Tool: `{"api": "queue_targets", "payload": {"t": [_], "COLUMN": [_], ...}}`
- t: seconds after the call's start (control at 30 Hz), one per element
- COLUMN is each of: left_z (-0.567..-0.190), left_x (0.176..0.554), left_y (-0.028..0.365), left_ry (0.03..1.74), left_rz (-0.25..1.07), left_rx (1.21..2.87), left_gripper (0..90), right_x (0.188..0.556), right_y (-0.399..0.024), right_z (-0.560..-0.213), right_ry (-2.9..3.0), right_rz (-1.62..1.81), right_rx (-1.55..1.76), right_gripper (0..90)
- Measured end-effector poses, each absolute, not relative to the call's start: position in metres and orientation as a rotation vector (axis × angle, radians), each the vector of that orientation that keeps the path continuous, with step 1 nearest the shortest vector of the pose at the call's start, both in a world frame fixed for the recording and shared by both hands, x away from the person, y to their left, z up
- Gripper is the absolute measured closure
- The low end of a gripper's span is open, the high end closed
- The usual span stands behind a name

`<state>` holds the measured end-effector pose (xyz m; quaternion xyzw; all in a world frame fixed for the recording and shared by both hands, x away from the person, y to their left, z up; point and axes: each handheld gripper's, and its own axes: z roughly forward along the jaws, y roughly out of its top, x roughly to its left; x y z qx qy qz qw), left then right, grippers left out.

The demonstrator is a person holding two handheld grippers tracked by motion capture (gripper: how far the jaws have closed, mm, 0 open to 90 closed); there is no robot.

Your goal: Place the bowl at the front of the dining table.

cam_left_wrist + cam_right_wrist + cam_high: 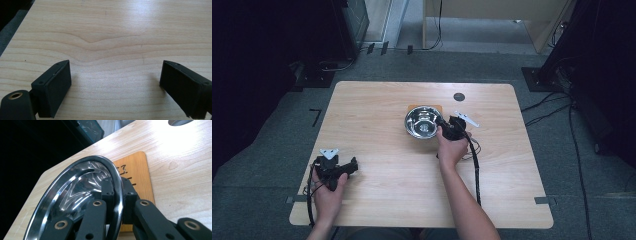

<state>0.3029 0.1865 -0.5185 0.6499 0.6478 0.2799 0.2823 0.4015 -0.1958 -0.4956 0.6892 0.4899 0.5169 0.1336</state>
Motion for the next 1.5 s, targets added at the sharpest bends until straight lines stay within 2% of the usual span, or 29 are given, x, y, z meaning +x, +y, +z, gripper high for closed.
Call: {"api": "queue_targets", "payload": {"t": [0.8,1.5], "left_z": [-0.519,-0.519], "left_x": [0.303,0.303], "left_y": [0.186,0.186], "left_ry": [1.734,1.730], "left_rz": [0.749,0.748], "left_rx": [1.740,1.742], "left_gripper": [10.0,10.0], "right_x": [0.435,0.449], "right_y": [-0.189,-0.194], "right_z": [-0.512,-0.519], "right_ry": [1.334,1.273], "right_rz": [1.394,1.406], "right_rx": [2.087,2.145], "right_gripper": [85.1,84.9]}}
